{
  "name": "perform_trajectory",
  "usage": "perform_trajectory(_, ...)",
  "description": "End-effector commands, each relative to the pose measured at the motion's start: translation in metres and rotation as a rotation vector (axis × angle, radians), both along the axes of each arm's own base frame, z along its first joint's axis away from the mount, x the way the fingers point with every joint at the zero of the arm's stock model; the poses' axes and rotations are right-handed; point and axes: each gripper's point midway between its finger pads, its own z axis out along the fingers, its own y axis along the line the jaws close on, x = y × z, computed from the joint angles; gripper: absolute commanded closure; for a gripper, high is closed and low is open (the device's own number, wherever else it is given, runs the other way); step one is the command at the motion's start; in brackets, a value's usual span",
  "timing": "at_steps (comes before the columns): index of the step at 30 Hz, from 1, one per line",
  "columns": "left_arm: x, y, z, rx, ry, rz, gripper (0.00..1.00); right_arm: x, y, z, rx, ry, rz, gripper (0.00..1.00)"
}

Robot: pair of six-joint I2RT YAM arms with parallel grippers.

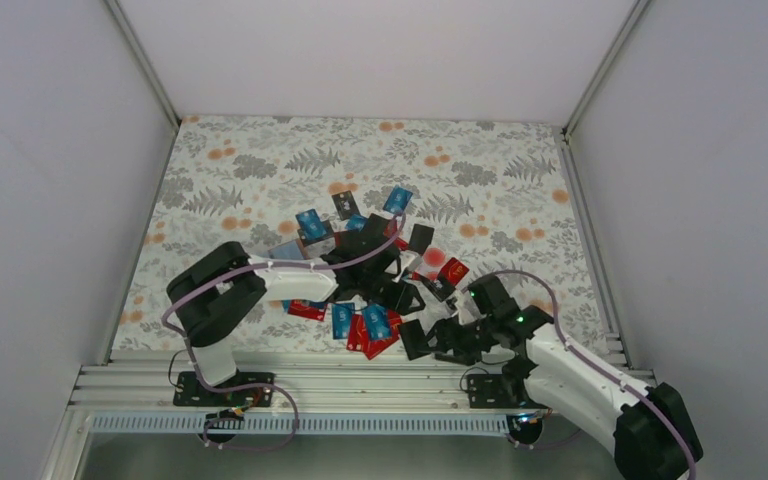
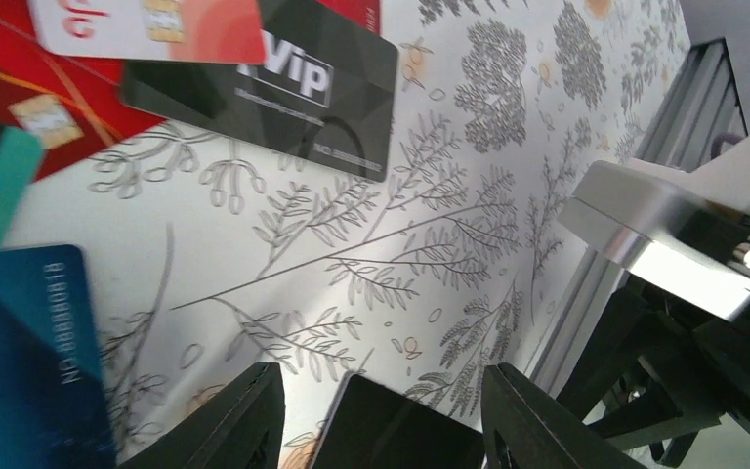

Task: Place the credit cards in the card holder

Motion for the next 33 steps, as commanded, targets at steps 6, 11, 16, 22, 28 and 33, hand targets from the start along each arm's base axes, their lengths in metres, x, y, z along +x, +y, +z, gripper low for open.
perform_trajectory(6, -0.029, -0.028, 0.006, -0.069, 0.011, -0.170, 0.52, -0.034, -0.008, -0.016, -0.012, 0.153, 0.017, 0.33)
perform_trajectory(11, -0.036, -0.024, -0.007, -0.028, 0.035, -0.181, 0.52, -0.029, -0.007, -0.023, -0.022, 0.146, 0.007, 0.33)
perform_trajectory(16, -0.042, -0.016, -0.026, 0.020, 0.066, -0.177, 0.53, -0.026, -0.005, -0.029, -0.016, 0.152, -0.018, 0.33)
perform_trajectory(22, -0.048, -0.007, -0.041, 0.049, 0.099, -0.164, 0.53, -0.018, -0.002, -0.034, -0.020, 0.151, -0.042, 0.33)
perform_trajectory(28, -0.057, 0.005, -0.056, 0.073, 0.138, -0.146, 0.54, -0.010, 0.001, -0.037, -0.013, 0.138, -0.065, 0.35)
perform_trajectory(33, -0.063, 0.011, -0.060, 0.072, 0.158, -0.140, 0.53, -0.001, 0.009, -0.032, 0.030, 0.124, -0.085, 0.41)
